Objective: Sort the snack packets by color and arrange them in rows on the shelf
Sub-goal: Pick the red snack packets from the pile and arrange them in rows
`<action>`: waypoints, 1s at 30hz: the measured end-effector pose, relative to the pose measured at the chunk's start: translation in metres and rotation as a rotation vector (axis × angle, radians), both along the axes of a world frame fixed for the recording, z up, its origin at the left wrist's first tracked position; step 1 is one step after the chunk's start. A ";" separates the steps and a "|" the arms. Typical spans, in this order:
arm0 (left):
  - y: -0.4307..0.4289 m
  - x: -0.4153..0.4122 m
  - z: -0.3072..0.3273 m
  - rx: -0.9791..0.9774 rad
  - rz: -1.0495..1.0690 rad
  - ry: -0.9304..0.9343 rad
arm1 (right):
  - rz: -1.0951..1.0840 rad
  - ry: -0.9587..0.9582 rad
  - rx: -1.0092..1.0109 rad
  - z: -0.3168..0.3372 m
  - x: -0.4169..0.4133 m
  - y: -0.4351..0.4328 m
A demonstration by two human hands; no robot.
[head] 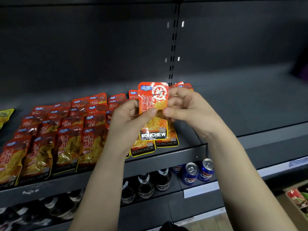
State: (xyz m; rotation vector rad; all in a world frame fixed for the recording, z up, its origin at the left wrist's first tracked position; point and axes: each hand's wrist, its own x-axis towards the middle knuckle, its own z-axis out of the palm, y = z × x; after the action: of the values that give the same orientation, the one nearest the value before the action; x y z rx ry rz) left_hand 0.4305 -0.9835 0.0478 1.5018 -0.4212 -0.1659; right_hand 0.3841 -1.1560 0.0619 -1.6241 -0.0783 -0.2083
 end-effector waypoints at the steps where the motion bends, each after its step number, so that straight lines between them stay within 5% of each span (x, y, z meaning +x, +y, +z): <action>1: -0.003 -0.002 -0.001 -0.018 -0.026 0.022 | -0.010 -0.012 -0.013 0.000 0.000 0.000; 6: -0.009 -0.004 -0.005 0.016 -0.062 0.035 | -0.037 -0.022 -0.086 -0.005 -0.001 -0.003; 13: 0.005 0.009 -0.006 0.548 0.191 -0.313 | -0.150 0.222 -0.214 -0.021 0.007 -0.016; 30: 0.016 0.017 -0.009 0.588 0.232 -0.312 | -0.183 0.365 -0.480 -0.034 0.013 -0.012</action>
State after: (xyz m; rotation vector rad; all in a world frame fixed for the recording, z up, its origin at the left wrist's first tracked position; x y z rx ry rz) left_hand 0.4473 -0.9674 0.0390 2.1552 -0.4640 0.1459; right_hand 0.3972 -1.1682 0.0282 -2.1248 0.3238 -0.0275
